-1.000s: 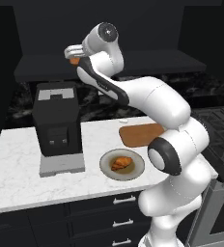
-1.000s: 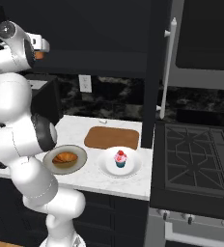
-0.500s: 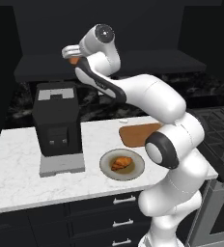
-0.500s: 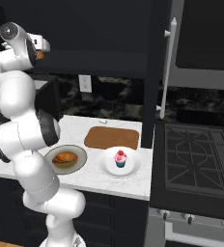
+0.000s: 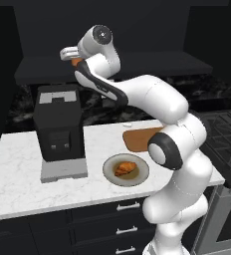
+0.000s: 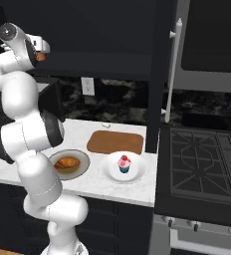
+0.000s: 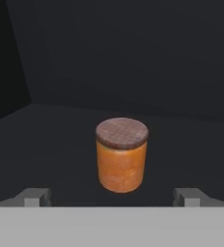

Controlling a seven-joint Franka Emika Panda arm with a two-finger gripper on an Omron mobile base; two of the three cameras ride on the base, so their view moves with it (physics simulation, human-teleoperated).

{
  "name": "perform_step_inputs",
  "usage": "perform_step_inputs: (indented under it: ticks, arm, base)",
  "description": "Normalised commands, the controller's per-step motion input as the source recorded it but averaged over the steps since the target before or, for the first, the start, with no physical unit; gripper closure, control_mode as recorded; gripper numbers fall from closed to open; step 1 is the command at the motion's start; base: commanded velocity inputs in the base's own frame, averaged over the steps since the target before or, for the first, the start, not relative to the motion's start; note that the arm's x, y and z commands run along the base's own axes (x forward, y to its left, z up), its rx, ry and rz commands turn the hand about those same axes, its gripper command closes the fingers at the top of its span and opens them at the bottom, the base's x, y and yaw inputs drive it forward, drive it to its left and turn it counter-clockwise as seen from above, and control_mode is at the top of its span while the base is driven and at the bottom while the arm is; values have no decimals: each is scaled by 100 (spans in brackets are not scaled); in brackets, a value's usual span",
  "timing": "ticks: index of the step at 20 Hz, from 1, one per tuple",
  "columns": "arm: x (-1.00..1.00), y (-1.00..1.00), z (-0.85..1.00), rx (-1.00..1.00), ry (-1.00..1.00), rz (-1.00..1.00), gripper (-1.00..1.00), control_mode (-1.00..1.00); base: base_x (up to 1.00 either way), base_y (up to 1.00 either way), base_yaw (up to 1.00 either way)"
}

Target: From the different types of pastries on the counter, select a croissant and place it on the cutting board. Then retrieve a jar of jam from the cabinet and place it alongside the croissant on the cutting board.

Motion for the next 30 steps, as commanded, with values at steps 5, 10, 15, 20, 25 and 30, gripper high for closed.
perform_step_inputs:
  ticks: [5, 10, 15, 20, 25, 30]
  arm:
    - [17, 0, -14, 0, 0, 0, -100, -100]
    - [29, 0, -1, 0, 0, 0, -100, -100]
    - [34, 0, 0, 0, 1, 0, -100, -100]
    - [23, 6, -1, 0, 2, 0, 100, -100]
    - [3, 17, -1, 0, 1, 0, 100, -100]
    - [0, 3, -6, 0, 0, 0, 100, -100]
  base:
    - [0, 0, 0]
    - [0, 0, 0]
    - [0, 0, 0]
    - [0, 0, 0]
    - [0, 0, 0]
    - [0, 0, 0]
